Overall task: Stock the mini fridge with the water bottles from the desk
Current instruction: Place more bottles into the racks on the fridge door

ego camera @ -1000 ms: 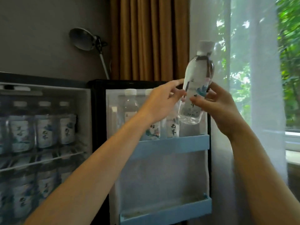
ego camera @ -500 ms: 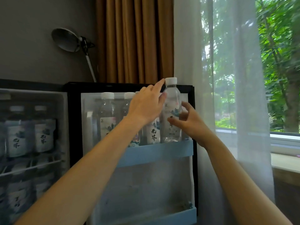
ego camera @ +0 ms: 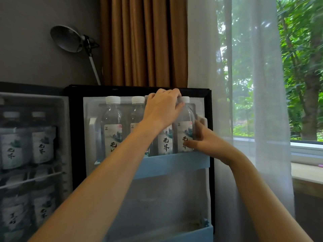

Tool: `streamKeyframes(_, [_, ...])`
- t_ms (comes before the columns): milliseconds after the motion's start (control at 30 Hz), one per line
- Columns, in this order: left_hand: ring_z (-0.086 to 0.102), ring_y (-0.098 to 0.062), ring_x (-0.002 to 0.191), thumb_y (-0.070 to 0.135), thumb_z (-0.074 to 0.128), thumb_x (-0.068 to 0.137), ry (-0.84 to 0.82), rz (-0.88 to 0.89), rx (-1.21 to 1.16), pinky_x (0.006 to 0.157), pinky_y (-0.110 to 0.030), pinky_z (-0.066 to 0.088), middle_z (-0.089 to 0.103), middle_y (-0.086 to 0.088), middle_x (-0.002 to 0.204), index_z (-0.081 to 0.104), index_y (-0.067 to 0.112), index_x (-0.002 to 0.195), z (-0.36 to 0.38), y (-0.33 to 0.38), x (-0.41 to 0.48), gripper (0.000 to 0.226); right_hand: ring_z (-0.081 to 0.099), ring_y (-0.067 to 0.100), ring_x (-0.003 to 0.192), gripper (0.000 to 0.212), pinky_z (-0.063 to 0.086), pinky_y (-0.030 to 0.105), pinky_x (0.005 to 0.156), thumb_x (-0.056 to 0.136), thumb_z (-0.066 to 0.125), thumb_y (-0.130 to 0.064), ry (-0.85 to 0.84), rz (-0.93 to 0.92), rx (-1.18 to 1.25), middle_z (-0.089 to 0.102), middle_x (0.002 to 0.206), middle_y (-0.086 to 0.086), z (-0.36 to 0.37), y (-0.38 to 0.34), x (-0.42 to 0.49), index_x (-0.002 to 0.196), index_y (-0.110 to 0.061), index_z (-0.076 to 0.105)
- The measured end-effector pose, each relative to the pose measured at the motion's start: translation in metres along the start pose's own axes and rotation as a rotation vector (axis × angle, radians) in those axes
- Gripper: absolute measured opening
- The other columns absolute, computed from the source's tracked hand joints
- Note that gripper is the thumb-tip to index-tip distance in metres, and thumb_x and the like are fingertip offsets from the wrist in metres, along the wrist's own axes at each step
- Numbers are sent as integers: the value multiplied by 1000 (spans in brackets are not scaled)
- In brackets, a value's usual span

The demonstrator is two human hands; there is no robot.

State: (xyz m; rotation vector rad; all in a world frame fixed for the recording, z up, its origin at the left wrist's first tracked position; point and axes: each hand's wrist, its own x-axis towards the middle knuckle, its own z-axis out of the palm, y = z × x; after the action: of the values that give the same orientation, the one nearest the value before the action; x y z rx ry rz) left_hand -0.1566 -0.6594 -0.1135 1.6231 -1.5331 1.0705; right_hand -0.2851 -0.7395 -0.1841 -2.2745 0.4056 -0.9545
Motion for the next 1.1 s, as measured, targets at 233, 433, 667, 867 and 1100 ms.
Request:
streamKeyframes(233, [50,-19,110,34,49,93,27,22,-37,94,-37,32,64,2,104,58,19,103,-6,0,-1,20,61,10,84,36,48,9,68,88,54,-4,456,-78,-81,62,95,-4,9,-15,-16,124,-10,59])
streamKeyframes(433, [41,-18,124,36,47,94,-30,33,71,103,-39,27,56,1,125,53,22,120,-14,2,-7,31,58,7,65,26,45,8,59,87,48,1,842,-222,-73,67,80,0,25,-32,-16,97,-7,71])
streamKeyframes(667, [54,-24,112,20,53,85,205,103,137,96,-37,39,61,-8,115,62,12,114,-45,-34,-69,31,58,11,61,24,49,22,58,81,46,-2,870,-456,-98,69,73,5,79,-53,-7,81,-4,70])
streamKeyframes(867, [59,-24,89,16,48,85,227,-1,244,76,-34,49,64,-8,95,65,8,97,-108,-105,-150,22,60,17,58,28,48,30,54,82,42,-9,598,-544,144,67,71,4,175,-98,-1,87,-6,69])
streamKeyframes(1100, [62,-27,82,20,43,83,113,-306,434,65,-34,52,63,-7,90,65,11,91,-202,-190,-277,25,63,17,61,39,47,29,57,76,35,-25,221,-635,323,70,69,2,334,-168,-12,81,-10,70])
